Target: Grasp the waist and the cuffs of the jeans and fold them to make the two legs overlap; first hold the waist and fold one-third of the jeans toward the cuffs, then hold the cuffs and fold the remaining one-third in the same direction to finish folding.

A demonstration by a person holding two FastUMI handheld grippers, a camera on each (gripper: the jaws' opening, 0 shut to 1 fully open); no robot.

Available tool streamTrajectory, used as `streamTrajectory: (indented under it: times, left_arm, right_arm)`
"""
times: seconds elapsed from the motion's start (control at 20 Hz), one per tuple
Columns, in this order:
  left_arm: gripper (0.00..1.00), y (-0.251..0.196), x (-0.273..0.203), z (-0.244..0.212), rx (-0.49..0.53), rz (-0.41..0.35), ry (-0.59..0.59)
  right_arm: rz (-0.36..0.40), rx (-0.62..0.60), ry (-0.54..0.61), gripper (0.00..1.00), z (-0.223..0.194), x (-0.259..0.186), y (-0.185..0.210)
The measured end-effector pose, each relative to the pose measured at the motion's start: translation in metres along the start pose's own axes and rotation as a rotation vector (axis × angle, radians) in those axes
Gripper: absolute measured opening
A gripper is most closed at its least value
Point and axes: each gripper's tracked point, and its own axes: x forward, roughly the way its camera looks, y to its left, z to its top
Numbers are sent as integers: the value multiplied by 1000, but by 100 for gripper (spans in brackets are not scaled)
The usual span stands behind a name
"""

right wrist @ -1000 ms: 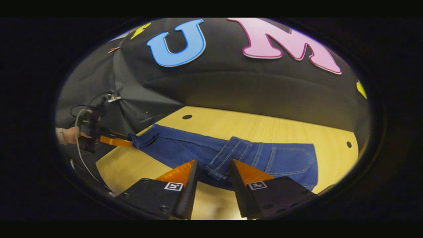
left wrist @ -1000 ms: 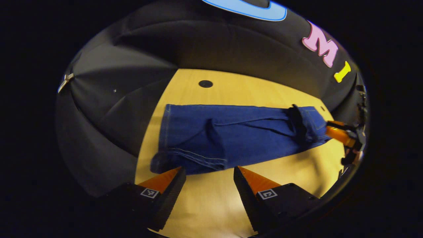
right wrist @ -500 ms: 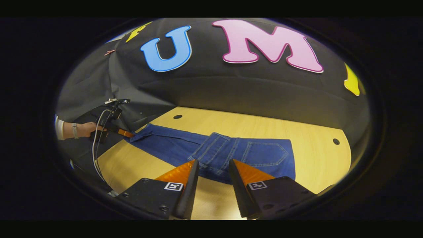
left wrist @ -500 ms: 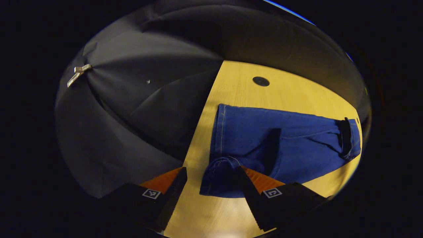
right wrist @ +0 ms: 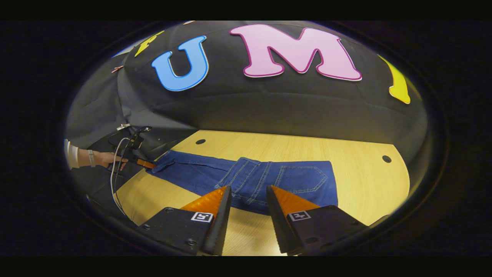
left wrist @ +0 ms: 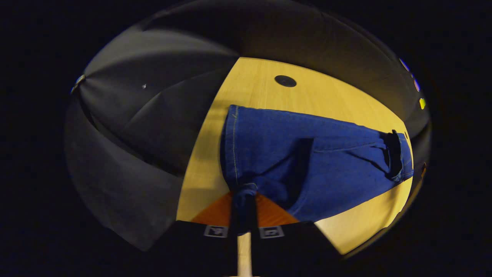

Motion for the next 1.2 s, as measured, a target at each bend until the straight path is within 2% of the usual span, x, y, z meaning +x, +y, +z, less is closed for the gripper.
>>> streamTrajectory:
  times: [0.05, 0.3, 0.6, 0.65, 0.9, 1.0, 1.1, 1.2]
  left_arm:
    - [7, 0, -1, 1, 1, -3, -1]
    - [6, -3, -14, 9, -34, -49, -26]
    - [6, -64, -73, 36, 10, -219, -153]
    - [6, -99, -98, 43, 7, -290, -187]
    - [6, -196, -155, 65, 30, -413, -269]
    - [6, -245, -173, 73, 51, -445, -289]
    - [6, -314, -201, 85, 33, -530, -309]
    - [6, -380, -212, 89, 119, -543, -353]
  right_arm:
    - [-5, -4, -4, 56, 2, -4, -2]
    - [-31, -25, -33, 56, 10, -26, -11]
    - [-50, 11, -84, 56, 16, -58, -12]
    - [-45, 12, -98, 56, 17, -69, -11]
    - [-28, 3, -124, 56, 12, -101, -29]
    - [-24, 9, -143, 56, 14, -119, -46]
    - [-36, 8, -168, 56, 19, -140, -73]
    - [-47, 21, -187, 56, 20, -161, -100]
